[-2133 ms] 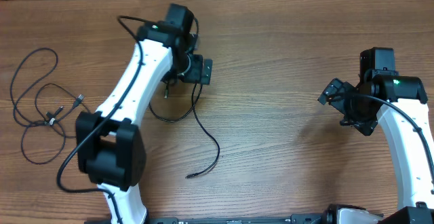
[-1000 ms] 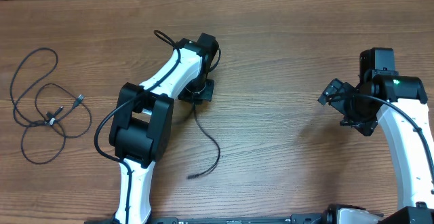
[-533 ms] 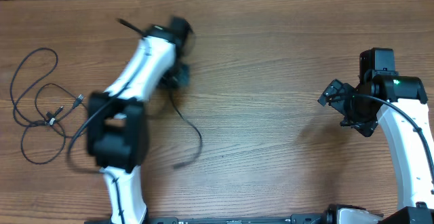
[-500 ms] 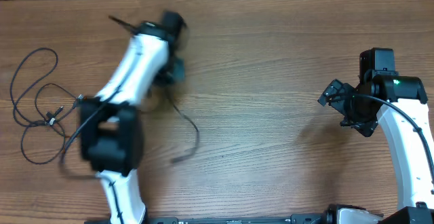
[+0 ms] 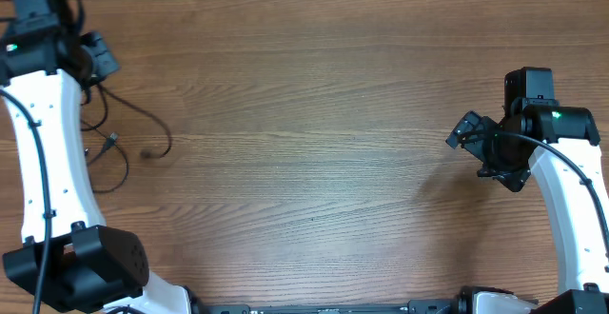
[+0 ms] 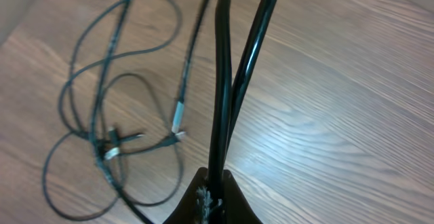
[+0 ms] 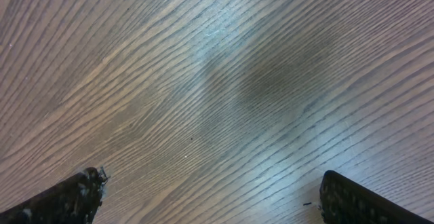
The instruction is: Untangle cables
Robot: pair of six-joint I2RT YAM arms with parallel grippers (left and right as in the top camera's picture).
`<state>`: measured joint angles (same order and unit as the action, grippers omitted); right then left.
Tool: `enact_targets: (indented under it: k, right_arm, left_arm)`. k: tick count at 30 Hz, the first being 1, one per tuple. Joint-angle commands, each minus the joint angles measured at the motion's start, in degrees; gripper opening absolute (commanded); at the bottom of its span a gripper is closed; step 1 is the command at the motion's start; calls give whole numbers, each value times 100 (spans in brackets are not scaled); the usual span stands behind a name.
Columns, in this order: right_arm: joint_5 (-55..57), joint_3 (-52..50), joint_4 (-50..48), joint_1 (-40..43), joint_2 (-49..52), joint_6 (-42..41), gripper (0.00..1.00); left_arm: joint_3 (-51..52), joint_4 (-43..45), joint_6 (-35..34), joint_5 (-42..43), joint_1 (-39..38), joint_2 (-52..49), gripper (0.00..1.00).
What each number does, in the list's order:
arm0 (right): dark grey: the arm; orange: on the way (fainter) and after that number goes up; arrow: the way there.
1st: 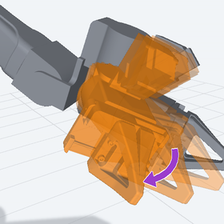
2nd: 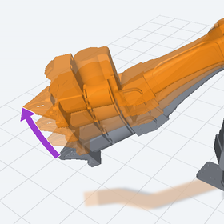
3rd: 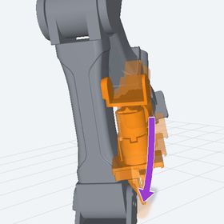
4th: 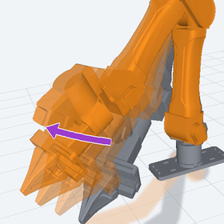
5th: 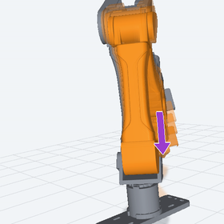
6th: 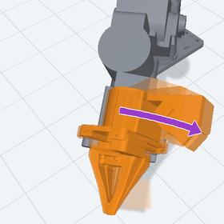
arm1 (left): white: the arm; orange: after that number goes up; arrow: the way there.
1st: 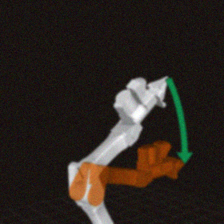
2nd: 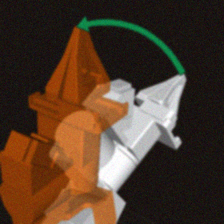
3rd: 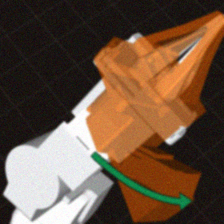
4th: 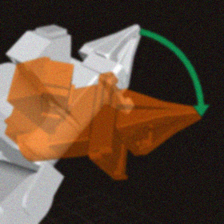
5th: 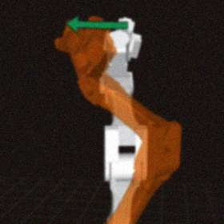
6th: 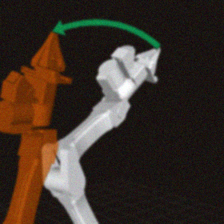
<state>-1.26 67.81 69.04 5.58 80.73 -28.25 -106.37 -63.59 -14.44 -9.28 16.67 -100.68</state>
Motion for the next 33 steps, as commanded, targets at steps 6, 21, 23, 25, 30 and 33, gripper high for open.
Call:
enact_targets:
  k: [6,21,23,25,30,33]
  right_arm:
    - [7,122,0,17,-122,26,100]
    - [9,122,9,17,-122,26,100]
    - [7,122,9,17,-122,26,100]
    - [7,122,7,17,-122,26,100]
    - [2,122,-17,17,-122,26,100]
    - [-116,122,-79,17,-122,28,100]
  left_arm:
    - [-2,90,271,-39,588,-15,5]
    - [-2,70,267,-446,855,-15,35]
    - [-2,61,264,-444,855,-15,57]
    - [-2,37,243,-376,855,-15,70]
    - [-2,24,260,525,776,-15,75]
    - [-2,55,448,970,577,-15,76]
